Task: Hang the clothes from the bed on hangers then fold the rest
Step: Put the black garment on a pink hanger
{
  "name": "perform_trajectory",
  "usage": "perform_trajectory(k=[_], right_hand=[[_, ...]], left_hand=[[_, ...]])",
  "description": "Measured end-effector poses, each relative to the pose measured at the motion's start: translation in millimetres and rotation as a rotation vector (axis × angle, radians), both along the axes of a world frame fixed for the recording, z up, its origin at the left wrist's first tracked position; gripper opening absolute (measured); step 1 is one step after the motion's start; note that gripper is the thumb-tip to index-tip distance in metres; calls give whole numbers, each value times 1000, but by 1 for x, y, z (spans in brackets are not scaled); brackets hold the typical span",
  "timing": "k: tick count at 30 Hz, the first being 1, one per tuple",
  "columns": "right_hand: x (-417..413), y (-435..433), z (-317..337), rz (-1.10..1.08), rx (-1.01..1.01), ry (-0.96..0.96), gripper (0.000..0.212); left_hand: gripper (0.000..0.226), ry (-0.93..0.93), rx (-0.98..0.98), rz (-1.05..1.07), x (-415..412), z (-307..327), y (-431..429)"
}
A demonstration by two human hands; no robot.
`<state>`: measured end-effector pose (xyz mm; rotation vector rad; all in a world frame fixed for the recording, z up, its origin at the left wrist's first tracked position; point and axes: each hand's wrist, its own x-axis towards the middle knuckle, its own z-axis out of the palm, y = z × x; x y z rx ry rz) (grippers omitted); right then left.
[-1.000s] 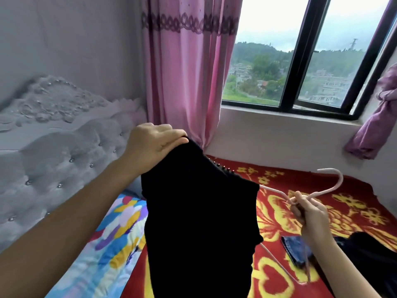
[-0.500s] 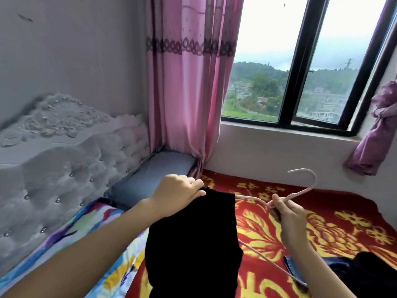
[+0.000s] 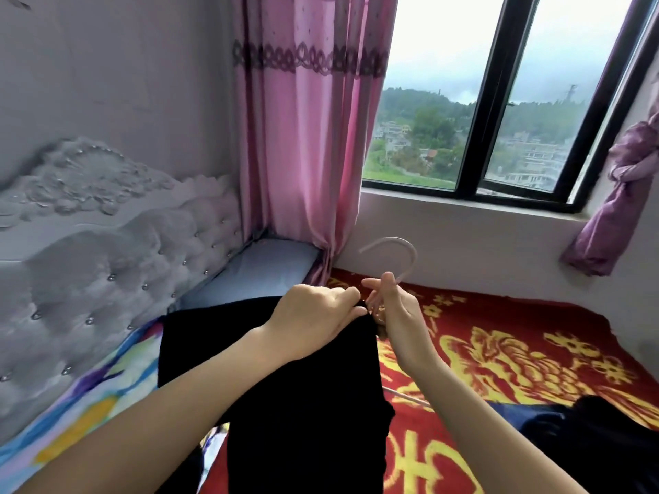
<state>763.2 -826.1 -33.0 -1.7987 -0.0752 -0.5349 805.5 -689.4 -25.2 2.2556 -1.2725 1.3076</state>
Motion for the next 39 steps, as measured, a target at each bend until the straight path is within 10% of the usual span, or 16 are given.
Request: perform_trajectory(k=[9,16,26,30,34,39], right_hand=[[7,-55,-31,-241,-199,-81,46],[1,-81,-124,-482,708,665,31],[2,36,-99,108,-175,9,42],[11,52,-105,48,-450,-139,50],[21,41,-104,-100,-843,-325,13],[4,-33,-73,23,-891,-387,47]], left_hand=[[48,-169,3,165,15,-13,51],[59,-271,-127,303,22,-19,66],[65,-179,-256,324,37,-1,70],[68,-119,-300,312,36,2,78],[72,-60,-285,327,38,5,95],[41,-132,-202,316,39,-10,154]])
